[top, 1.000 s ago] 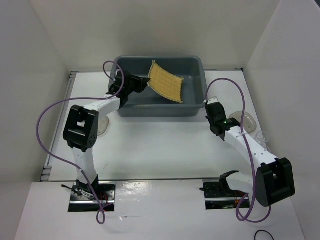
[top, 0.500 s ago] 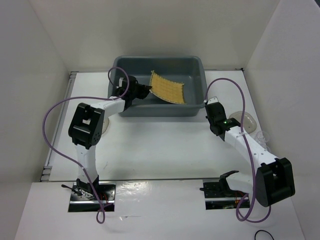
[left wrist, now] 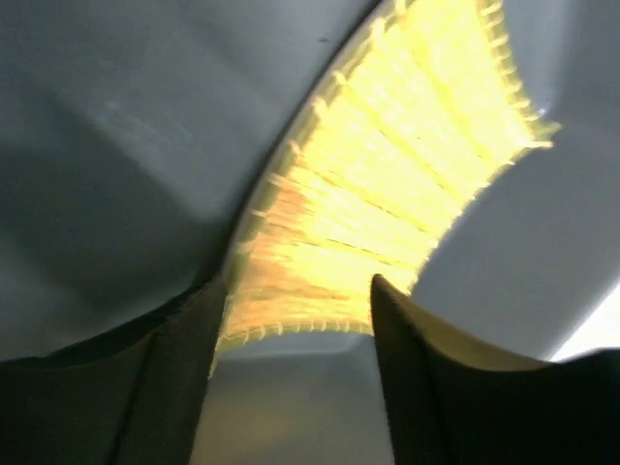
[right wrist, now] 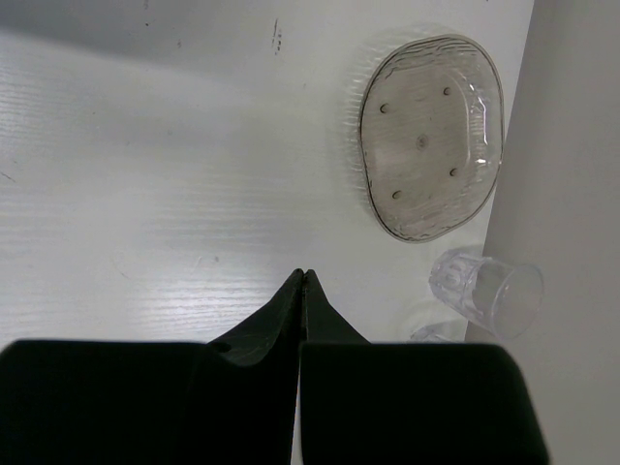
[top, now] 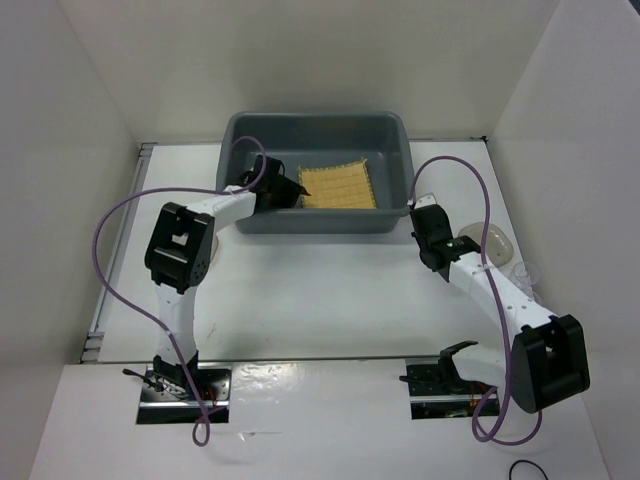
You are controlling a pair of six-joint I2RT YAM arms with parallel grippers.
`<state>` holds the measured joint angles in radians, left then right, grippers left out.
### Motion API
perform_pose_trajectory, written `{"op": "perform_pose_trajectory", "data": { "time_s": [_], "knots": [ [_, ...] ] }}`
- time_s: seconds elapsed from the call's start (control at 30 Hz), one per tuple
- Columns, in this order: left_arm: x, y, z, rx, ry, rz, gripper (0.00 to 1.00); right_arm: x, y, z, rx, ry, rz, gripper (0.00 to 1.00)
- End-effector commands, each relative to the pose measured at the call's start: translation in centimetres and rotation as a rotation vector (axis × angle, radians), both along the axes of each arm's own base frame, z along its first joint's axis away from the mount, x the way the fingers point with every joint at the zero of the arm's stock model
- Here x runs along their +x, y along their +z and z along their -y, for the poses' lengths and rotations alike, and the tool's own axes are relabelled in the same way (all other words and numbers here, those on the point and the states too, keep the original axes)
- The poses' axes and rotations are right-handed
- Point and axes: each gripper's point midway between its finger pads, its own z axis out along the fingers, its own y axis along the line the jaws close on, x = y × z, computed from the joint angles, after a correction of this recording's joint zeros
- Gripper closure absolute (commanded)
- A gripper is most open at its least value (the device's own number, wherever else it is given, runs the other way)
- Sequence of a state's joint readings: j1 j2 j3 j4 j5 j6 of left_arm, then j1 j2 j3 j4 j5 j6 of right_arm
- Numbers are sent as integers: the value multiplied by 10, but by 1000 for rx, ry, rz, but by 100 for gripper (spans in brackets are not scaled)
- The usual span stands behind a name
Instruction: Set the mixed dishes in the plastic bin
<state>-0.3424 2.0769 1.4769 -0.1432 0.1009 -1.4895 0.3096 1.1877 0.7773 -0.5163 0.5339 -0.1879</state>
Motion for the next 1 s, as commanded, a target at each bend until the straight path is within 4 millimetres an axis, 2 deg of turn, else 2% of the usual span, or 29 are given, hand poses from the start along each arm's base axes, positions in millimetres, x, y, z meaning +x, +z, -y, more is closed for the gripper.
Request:
{"op": "perform_pose_trajectory", "data": {
  "time_s": [0.0, 0.07, 0.1, 0.17, 0.2, 0.23, 0.27, 0.33, 0.37, 0.4, 0.43, 0.47, 0.5, 0.53, 0.57, 0.6, 0.63, 0.67, 0.7, 0.87, 0.93, 0.97],
  "knots": [
    [-12, -7, -2, 65, -118, -56, 30, 7, 1, 0, 14, -15, 38, 100],
    [-18, -9, -5, 99, -112, -57, 20, 7, 1, 0, 14, -15, 38, 100],
    [-21, -4, -8, 122, -125, -42, 0, 7, 1, 0, 14, -15, 38, 100],
    [-26, -2, -21, 173, -124, -53, 0, 7, 2, 1, 7, -21, 40, 99],
    [-23, 12, -30, 200, -131, -22, 0, 7, 2, 1, 7, -21, 40, 97],
    [-24, 15, -46, 246, -114, -29, 0, 7, 3, 3, -1, -28, 43, 95],
    [-22, 42, -50, 263, -109, 28, 0, 7, 3, 3, 5, -34, 46, 90],
    [-15, 81, -68, 348, -106, 128, 0, 6, 3, 6, 5, -44, 46, 84],
    [-15, 120, -79, 376, -90, 212, 0, 6, 3, 6, 5, -45, 46, 80],
    [-15, 145, -87, 420, -83, 266, 0, 6, 3, 9, 4, -57, 46, 80],
    [-20, 163, -104, 537, -64, 301, 0, 6, 0, 9, 2, -57, 38, 80],
    [-33, 202, -118, 569, -19, 371, 0, 6, 0, 12, 1, -66, 37, 78],
    [-45, 207, -132, 593, 16, 369, 0, 6, -2, 12, -1, -66, 29, 78],
    [-54, 211, -161, 572, 117, 352, 0, 6, -3, 10, 7, -60, 26, 78],
    [-87, 201, -182, 529, 150, 333, 0, 6, -3, 11, 1, -53, 23, 78],
    [-97, 200, -198, 482, 201, 350, 0, 6, -4, 9, 10, -46, 20, 78],
    [-121, 219, -233, 430, 321, 403, 0, 6, -6, 9, 8, -46, 11, 78],
    [-134, 208, -241, 397, 338, 395, 0, 6, -6, 9, 8, -46, 11, 77],
    [-158, 184, -265, 383, 431, 335, 0, 6, -8, 9, 5, -46, 3, 77],
    [-212, 134, -313, 455, 609, 142, 0, 6, -12, 7, 9, -40, -8, 77],
    [-217, 128, -320, 444, 637, 115, 0, 6, -11, 8, 3, -34, -12, 77],
    [-221, 111, -325, 418, 664, 63, 0, 6, -11, 8, 3, -34, -12, 77]
  ]
}}
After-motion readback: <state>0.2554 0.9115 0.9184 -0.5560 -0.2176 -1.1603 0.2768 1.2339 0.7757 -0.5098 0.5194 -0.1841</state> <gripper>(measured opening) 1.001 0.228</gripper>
